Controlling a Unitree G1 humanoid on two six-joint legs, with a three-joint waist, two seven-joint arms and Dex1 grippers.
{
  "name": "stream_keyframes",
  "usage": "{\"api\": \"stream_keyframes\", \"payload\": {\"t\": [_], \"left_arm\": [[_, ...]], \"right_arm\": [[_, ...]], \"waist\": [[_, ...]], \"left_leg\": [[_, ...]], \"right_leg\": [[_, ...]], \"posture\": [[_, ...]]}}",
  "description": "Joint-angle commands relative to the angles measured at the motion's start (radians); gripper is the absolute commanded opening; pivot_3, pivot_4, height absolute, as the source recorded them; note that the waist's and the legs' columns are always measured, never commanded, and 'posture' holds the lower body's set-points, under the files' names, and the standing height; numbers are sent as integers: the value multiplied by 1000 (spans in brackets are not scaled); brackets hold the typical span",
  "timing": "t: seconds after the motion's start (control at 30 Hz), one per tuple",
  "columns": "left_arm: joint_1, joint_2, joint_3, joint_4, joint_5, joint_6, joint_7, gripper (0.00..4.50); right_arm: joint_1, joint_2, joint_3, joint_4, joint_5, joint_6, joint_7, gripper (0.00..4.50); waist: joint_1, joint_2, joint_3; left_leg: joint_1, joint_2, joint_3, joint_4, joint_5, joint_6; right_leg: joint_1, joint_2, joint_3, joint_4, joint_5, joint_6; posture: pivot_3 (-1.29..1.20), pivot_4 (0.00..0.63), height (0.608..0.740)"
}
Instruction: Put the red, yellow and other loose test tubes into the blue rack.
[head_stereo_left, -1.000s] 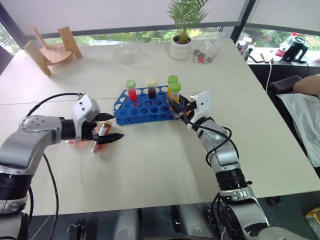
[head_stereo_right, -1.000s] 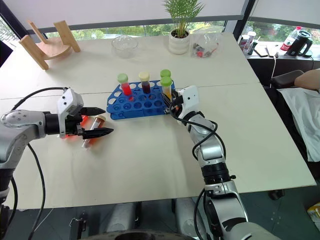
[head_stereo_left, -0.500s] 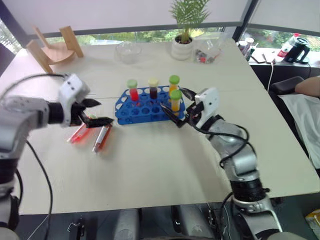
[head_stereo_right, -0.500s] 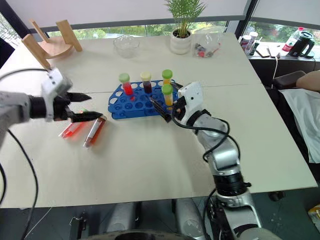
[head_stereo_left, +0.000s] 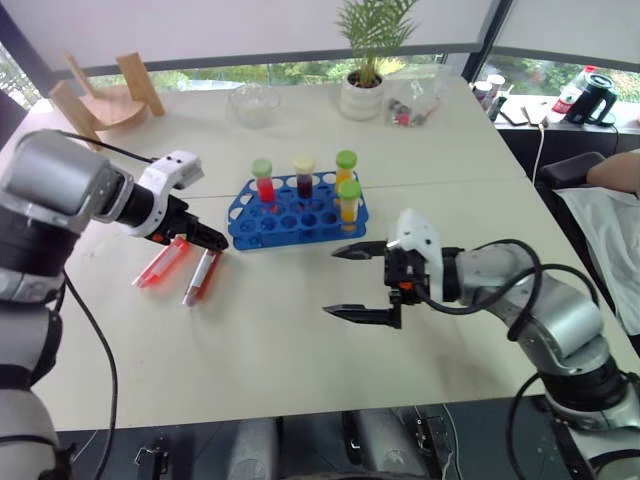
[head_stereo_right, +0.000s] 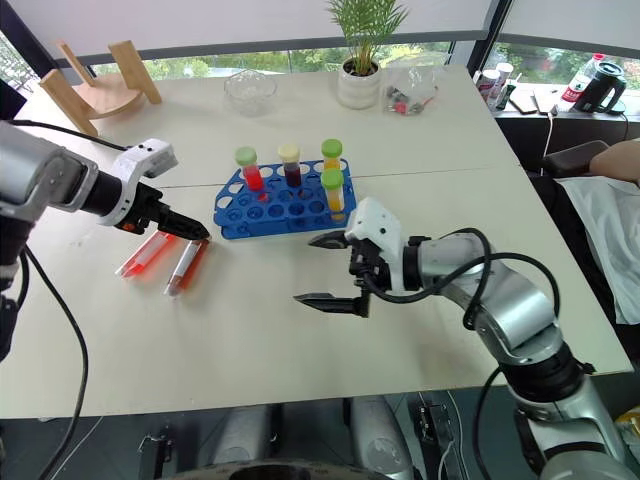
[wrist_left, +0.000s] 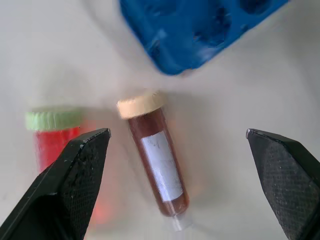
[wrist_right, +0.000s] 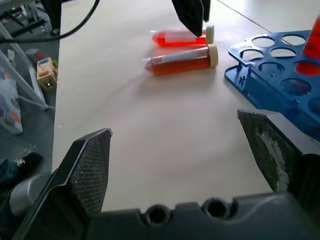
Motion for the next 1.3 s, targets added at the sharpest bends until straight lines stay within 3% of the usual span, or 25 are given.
{"api": "stream_keyframes", "payload": {"t": [0.03,0.17,0.37,0.47,0.6,0.67,0.87,0.93,0.97,1.03,1.1,1.17,1.23,1.3], "left_arm": [[-51,35,-107,-12,-29,24,-18,4500],[-64,13,-157,53,-27,24,9,4500],[-13,-84,-132,125,-5,24,82,4500],[5,-137,-126,180,31,-8,118,3666],[0,-177,-165,218,63,-55,113,1594],[1,-184,-177,217,71,-62,103,859],[22,-169,-141,198,78,-103,74,832],[124,-55,-42,89,80,-263,49,832],[234,4,90,25,65,-416,43,832],[436,31,376,-96,-1,-668,21,832],[536,-69,647,-195,-130,-739,45,832],[561,-186,796,-269,-234,-739,125,832],[553,-318,859,-307,-278,-757,238,832],[579,-430,830,-336,-227,-861,303,832]], "right_arm": [[41,32,-13,-63,12,4,-65,4460],[54,70,3,-79,2,11,-128,4460],[65,103,6,-80,0,14,-191,4460],[65,111,9,-73,-3,11,-209,4500],[75,112,10,-80,-3,12,-222,4500],[79,109,9,-80,-3,12,-223,4500],[97,75,2,-76,-4,8,-206,4500],[115,2,35,-75,-72,-14,-192,4500],[128,-31,42,-67,-102,-20,-190,4500],[154,-57,16,-54,-96,-22,-182,4500],[169,-67,-19,-43,-66,-18,-167,4500],[174,-85,-38,-30,-60,-21,-145,4500],[164,-106,-46,-17,-60,-19,-118,4500],[136,-118,-53,8,-54,-17,-93,4500]], "waist": [[2,0,0],[1,0,0],[3,0,0],[2,0,0],[2,0,0],[4,0,0],[8,0,-1],[6,1,-1],[1,1,-1],[-11,2,-1],[5,0,-1],[38,0,-1],[54,-1,-2],[56,-1,-2]], "left_leg": [[0,0,0,0,0,0],[0,0,0,0,0,0],[0,0,0,1,0,0],[0,0,0,1,0,0],[1,-1,0,1,0,0],[1,-1,0,1,0,0],[1,-2,0,1,0,-1],[1,-2,0,1,0,-1],[1,-1,0,1,0,-1],[2,0,2,-1,1,-2],[2,3,2,-1,3,-5],[0,4,-3,0,2,-4],[1,2,-3,4,2,-4],[4,-1,-2,6,2,-4]], "right_leg": [[0,0,0,0,0,0],[0,-1,0,1,0,0],[0,-1,0,2,0,0],[0,-1,0,2,0,0],[0,-1,0,2,0,0],[0,-1,0,2,0,0],[0,-2,0,2,0,0],[0,-2,0,2,0,0],[0,-2,0,2,0,0],[-1,-2,3,2,0,0],[-1,-2,2,3,-2,-3],[-1,0,-2,5,-1,-5],[3,-1,-5,4,-1,-4],[9,-3,-4,0,1,0]], "posture": [[0,150,740],[0,150,740],[0,150,740],[0,150,740],[0,150,740],[0,150,740],[0,150,740],[0,150,740],[0,150,740],[0,150,740],[0,150,740],[0,150,740],[0,150,740],[0,150,740]]}}
